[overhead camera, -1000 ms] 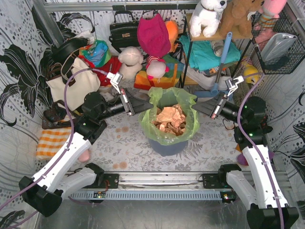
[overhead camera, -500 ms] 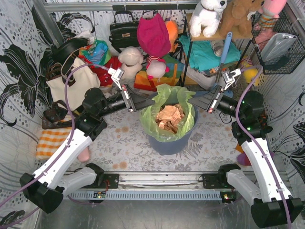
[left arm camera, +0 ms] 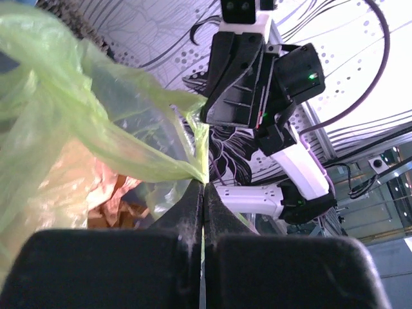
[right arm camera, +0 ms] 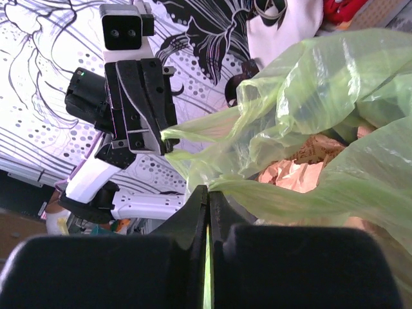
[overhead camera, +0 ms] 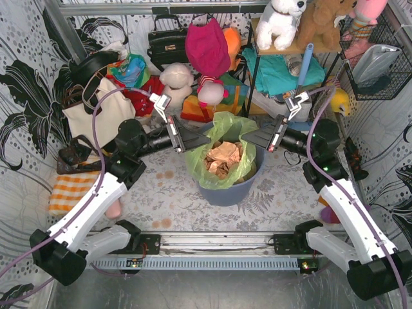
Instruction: Tie the trash bag
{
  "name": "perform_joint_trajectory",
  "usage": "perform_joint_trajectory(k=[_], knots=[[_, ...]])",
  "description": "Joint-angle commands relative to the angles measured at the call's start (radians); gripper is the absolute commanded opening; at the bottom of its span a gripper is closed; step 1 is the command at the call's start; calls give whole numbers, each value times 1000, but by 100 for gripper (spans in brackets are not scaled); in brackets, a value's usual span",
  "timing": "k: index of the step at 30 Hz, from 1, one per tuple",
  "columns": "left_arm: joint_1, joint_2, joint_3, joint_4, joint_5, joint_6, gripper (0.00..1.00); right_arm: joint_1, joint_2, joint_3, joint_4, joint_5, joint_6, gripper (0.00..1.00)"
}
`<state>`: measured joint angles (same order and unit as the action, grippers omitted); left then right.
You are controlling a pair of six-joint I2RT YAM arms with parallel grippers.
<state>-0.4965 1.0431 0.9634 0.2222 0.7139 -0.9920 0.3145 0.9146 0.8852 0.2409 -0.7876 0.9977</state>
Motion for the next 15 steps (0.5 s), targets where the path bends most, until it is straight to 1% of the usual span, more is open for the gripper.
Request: perform_joint_trajectory(k=[1,5,8,11,15], knots=[[5,-80,-53,-130,30,86,0,62,13,-20,53,37,-42,0],[4,-156,-90,-294,0,172,0,100,26,-37,50,44,-47,0],[6,-192,-112,-335,-1,196,0,110,16,-52,43,50,-44,0],[6,-198,-110,-294,16,169,0,111,5,-42,20,61,-50,0],[6,-164,-79,-171,58,111,0,111,-13,-3,-29,99,-73,0]])
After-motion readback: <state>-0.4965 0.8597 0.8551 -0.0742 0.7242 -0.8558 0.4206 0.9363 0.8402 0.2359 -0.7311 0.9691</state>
